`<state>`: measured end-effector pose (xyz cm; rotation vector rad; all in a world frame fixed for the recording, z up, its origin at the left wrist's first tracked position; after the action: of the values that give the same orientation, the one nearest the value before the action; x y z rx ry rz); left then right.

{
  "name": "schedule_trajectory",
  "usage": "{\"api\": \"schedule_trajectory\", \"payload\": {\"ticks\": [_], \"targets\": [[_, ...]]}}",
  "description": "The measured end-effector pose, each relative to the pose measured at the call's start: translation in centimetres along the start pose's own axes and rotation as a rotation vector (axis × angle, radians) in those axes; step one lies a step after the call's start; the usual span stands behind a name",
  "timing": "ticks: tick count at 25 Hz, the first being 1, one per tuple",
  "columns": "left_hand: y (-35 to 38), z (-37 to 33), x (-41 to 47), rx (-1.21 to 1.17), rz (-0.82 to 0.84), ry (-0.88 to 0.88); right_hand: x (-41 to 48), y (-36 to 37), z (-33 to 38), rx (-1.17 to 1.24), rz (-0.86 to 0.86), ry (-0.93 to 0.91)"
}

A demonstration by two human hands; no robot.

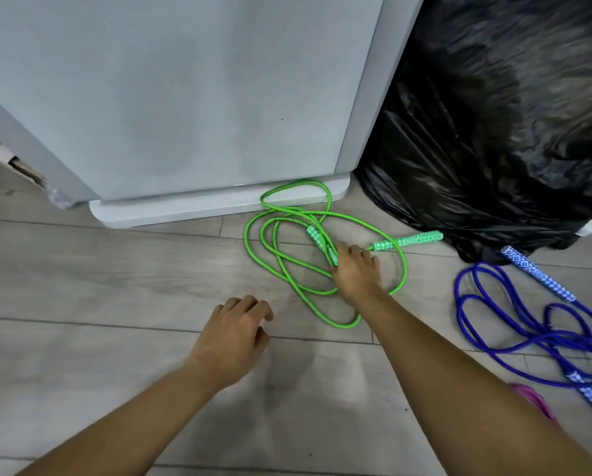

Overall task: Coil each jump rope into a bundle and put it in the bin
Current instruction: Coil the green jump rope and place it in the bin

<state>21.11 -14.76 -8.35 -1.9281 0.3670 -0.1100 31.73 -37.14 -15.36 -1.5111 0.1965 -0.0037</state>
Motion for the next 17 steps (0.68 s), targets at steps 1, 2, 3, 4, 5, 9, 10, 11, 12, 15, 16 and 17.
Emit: {"api": "schedule_trajectory", "payload": {"ticks": [1, 2, 3, 4, 5, 9, 10, 11, 12, 15, 16, 17], "targets": [[0.0, 0.0, -0.1, 0.005, 0.001, 0.000, -1.3, 0.4, 1.0, -0.009, -0.018, -0.052], [-0.1, -0.1, -0.2, 0.010, 0.001, -0.006, -2.7, 0.7, 2.1, -0.018, -0.022, -0.110], [-0.2, -0.3, -0.2, 0.013, 0.002, -0.015, -4.2, 0.9, 3.4, -0.025, -0.014, -0.169], [-0.3, -0.4, -0.3, 0.013, 0.008, -0.020, -5.5, 0.9, 4.6, -0.025, -0.001, -0.219], [-0.4, -0.5, -0.6, 0.011, 0.011, -0.018, -6.7, 0.7, 5.6, -0.020, 0.015, -0.256], [-1.3, -1.1, -1.7, 0.009, 0.043, -0.004, -8.7, -1.8, 6.5, 0.043, 0.059, -0.240], [-1.9, -1.2, -1.9, 0.015, 0.049, -0.013, -9.1, -2.5, 6.4, 0.107, 0.079, -0.233], [-2.4, -1.3, -2.1, 0.021, 0.047, -0.024, -9.5, -3.2, 6.3, 0.206, 0.122, -0.230], [-3.0, -1.4, -2.3, 0.031, 0.042, -0.039, -9.9, -3.7, 6.2, 0.339, 0.178, -0.220], [-4.4, -0.6, -3.3, 0.111, 0.063, -0.135, -11.4, -5.4, 6.2, 0.725, 0.289, -0.087], [-4.8, 0.0, -3.7, 0.157, 0.084, -0.177, -12.0, -5.8, 6.2, 0.819, 0.328, -0.019], [-5.0, 0.7, -4.2, 0.201, 0.100, -0.206, -12.8, -6.2, 6.4, 0.889, 0.379, 0.039]]}}
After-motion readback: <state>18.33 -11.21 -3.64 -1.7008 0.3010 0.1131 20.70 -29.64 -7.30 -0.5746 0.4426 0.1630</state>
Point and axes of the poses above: each hand's wrist, its own x-axis towards the middle knuckle, its own y-axis out of the palm, z = x × y, the point moved 8 cm from there along x, towards the middle knuckle, and after that the axes turned 9 degrees about -z, right-handed, at the moved point
